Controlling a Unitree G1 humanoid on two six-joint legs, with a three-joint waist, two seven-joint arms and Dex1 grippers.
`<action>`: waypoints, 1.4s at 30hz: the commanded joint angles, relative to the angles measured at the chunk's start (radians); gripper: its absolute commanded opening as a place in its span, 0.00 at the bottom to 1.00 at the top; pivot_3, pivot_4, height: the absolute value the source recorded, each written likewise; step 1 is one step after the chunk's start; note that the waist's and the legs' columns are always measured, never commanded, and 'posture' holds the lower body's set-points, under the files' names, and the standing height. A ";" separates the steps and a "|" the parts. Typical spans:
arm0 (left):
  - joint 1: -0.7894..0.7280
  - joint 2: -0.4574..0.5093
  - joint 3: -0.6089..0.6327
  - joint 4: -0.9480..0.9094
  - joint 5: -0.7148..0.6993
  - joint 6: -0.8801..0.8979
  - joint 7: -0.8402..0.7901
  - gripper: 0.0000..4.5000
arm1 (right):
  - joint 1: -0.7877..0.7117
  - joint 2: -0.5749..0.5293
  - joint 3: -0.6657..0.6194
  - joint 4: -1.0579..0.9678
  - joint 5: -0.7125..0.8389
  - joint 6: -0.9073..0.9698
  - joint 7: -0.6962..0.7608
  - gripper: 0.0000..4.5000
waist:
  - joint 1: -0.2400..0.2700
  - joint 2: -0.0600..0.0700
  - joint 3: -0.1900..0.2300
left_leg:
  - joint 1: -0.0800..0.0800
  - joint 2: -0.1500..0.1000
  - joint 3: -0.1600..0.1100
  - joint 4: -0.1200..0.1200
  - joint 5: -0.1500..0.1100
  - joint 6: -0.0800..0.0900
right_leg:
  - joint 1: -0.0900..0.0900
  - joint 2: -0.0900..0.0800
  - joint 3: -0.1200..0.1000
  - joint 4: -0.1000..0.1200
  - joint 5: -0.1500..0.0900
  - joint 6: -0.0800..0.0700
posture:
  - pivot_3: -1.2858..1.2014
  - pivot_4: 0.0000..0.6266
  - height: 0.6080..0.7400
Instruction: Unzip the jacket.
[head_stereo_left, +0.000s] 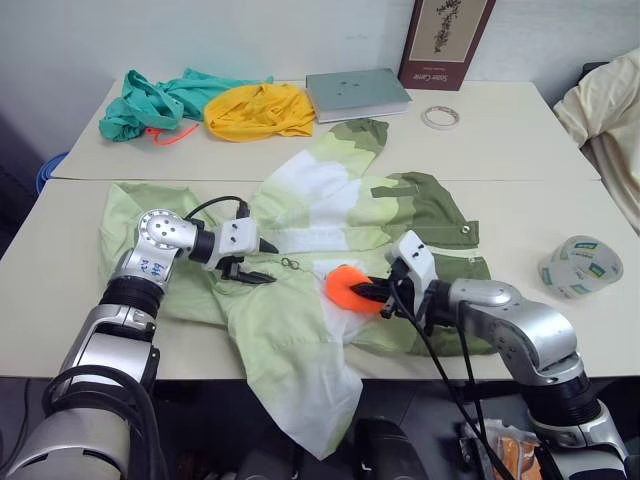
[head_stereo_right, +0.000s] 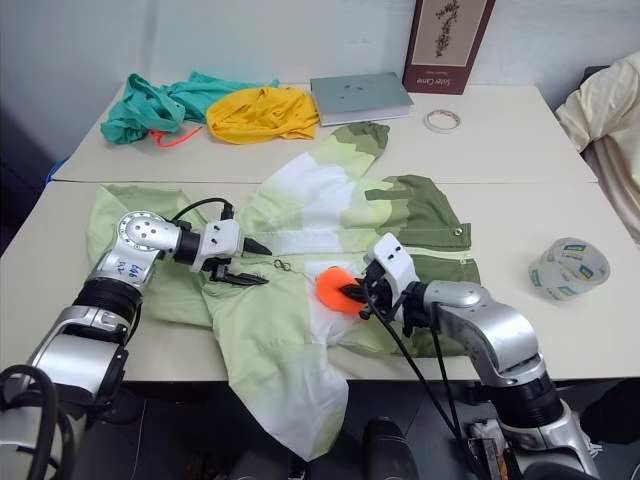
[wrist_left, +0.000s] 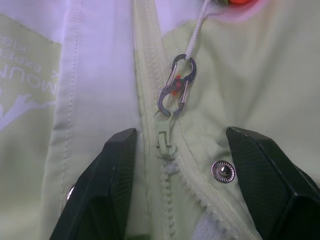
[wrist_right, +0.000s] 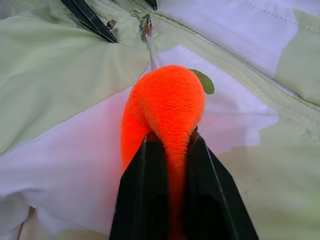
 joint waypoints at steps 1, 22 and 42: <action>0.033 0.013 -0.001 -0.002 0.016 -0.005 0.012 0.66 | -0.004 -0.061 -0.163 -0.063 0.067 0.024 0.010 0.00 | 0.001 0.000 0.000 | 0.000 0.000 0.000 0.000 0.000 0.000 | 0.000 0.000 0.000 0.000 0.000 0.000 | 0.52 0.24 1.00; 0.068 0.029 0.021 -0.014 0.019 -0.019 0.057 0.66 | 0.021 -0.549 -0.720 0.666 -0.084 -0.363 0.084 0.00 | 0.000 0.002 -0.001 | 0.003 0.003 0.011 -0.001 0.001 0.001 | 0.001 -0.001 0.005 -0.002 0.000 0.000 | 0.52 0.24 1.00; 0.165 0.250 0.246 -0.742 -0.491 0.850 -0.194 1.00 | 0.092 -0.509 -0.489 0.198 0.148 -0.134 0.341 0.74 | 0.007 0.002 -0.001 | 0.000 0.004 0.005 -0.001 0.000 0.000 | 0.000 -0.002 0.009 -0.005 0.000 0.000 | 0.52 0.24 1.00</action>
